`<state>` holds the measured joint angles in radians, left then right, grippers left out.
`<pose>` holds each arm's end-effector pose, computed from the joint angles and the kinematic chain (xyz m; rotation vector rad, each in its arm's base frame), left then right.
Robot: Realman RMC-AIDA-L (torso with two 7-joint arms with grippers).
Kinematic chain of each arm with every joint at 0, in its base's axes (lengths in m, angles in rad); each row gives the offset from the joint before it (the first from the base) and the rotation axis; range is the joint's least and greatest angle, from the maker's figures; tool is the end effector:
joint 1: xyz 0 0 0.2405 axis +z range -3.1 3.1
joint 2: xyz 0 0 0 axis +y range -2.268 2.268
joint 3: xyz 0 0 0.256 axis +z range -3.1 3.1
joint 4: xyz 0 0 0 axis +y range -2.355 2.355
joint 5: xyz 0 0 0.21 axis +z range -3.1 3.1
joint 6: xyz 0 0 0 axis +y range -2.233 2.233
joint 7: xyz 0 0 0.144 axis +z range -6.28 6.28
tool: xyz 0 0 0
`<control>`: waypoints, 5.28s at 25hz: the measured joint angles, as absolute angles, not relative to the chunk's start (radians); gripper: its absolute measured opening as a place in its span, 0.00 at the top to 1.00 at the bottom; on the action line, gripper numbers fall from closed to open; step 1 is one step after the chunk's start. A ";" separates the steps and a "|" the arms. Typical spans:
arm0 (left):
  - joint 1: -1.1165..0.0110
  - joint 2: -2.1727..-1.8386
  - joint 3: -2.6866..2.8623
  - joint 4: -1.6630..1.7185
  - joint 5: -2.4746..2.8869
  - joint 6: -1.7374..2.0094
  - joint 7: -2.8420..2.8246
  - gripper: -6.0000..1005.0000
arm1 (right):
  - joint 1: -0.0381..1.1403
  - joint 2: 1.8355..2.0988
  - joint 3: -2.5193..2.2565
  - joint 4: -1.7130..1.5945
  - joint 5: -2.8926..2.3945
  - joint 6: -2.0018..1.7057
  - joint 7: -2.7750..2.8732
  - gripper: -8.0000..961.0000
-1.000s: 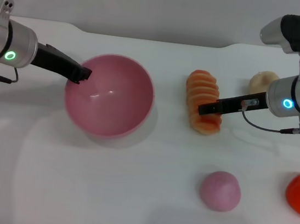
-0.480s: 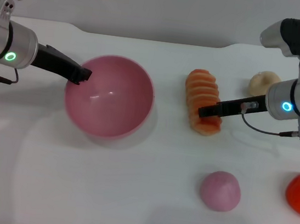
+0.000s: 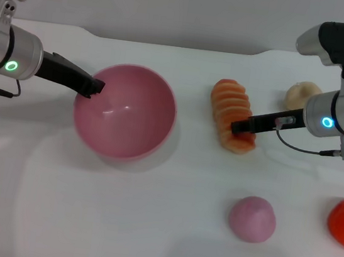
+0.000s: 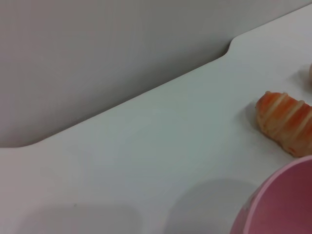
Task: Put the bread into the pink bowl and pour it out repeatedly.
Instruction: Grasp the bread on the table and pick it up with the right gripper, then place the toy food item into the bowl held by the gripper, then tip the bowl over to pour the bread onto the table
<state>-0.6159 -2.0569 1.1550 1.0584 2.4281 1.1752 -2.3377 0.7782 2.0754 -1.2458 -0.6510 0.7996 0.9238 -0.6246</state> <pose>-0.2231 0.4050 0.0139 -2.4284 -0.9655 0.0603 0.2272 0.4154 -0.0568 -2.3322 1.3008 -0.0257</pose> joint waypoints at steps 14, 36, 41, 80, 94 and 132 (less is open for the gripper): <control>-0.616 -2.057 1.164 1.061 2.419 1.173 -2.338 0.95 | 0.776 2.075 -1.248 -0.653 0.799 0.922 -0.647 0.53; -0.611 -2.057 1.166 1.057 2.417 1.168 -2.336 0.95 | 0.692 2.080 -1.248 -0.739 0.930 0.905 -0.717 0.73; -0.610 -2.057 1.166 1.055 2.417 1.164 -2.336 0.95 | 0.630 2.080 -1.269 -0.828 0.965 0.856 -0.728 0.75; -0.616 -2.050 1.156 1.018 2.415 1.123 -2.345 0.95 | 0.499 2.091 -1.869 -1.371 1.046 0.670 -0.719 0.86; -0.617 -2.050 1.156 1.016 2.415 1.129 -2.347 0.95 | 0.504 2.087 -1.873 -1.355 1.047 0.685 -0.734 0.75; -0.639 -2.061 1.410 1.024 2.277 0.989 -2.339 0.95 | 0.299 2.085 -1.598 -1.022 2.552 0.914 -2.301 0.33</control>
